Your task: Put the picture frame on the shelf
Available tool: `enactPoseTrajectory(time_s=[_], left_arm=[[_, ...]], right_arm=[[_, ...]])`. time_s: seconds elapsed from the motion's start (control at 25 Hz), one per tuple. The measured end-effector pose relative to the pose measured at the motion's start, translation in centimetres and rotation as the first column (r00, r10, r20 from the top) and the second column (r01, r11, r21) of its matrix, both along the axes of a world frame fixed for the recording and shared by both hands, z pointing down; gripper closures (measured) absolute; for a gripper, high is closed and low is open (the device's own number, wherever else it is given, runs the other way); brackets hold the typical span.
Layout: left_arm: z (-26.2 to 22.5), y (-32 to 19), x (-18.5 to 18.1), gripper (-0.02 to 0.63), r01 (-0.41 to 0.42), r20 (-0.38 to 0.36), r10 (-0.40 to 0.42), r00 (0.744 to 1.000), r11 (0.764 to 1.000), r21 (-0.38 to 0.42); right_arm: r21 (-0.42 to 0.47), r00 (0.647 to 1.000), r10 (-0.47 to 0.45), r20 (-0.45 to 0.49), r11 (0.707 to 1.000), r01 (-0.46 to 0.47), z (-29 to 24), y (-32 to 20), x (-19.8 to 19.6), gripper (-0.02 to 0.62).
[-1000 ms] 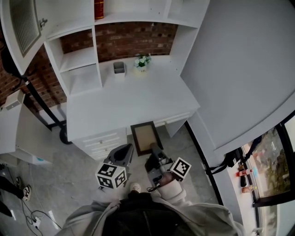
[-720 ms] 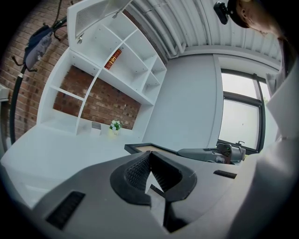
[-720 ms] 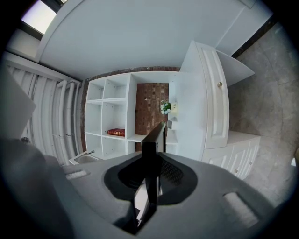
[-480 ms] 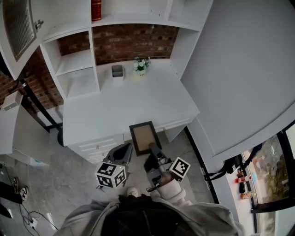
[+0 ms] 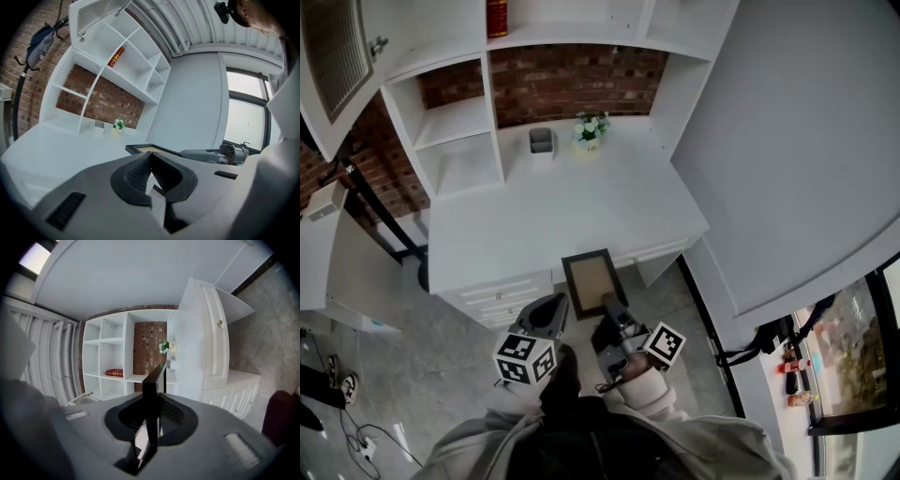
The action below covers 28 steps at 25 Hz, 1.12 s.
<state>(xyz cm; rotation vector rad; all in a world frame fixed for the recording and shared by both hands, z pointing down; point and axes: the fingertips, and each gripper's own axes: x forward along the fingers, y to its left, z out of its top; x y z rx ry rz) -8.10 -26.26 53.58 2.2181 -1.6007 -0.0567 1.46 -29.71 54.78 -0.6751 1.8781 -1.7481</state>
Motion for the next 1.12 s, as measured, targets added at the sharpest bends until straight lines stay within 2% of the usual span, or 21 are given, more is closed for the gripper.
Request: enactPoseTrajectory(time_s=[0.2,0.44,0.72,1.12], left_arm=[[0.2,0.1,-0.3,0.601,0.011,0.027,-0.010,1.000,1.000,-0.009],[0.4,-1.5,-0.5,0.601,0.004,0.019,-0.004,1.000,1.000,-0.015],[-0.2,-5.0,-0.9,0.601,0.000,0.022,0.001,1.000,1.000,-0.002],[-2.1,-11.7,-3.5,0.601,0.033,0.000,-0.033,0.999,0.999,0.022]], right_arm=[[-0.019,1.000,0.009,-0.001,1.000,-0.009,0.6,0.3,0.1,0.546],[-0.023,1.000,0.028,-0.004,0.999,-0.028,0.9,-1.1,0.3,0.546],[-0.010,1.000,0.031,0.003,0.999,-0.031,0.4,-4.8,-0.3,0.546],[0.001,1.000,0.017,0.015,1.000,-0.017,-1.6,-11.5,-2.3,0.546]])
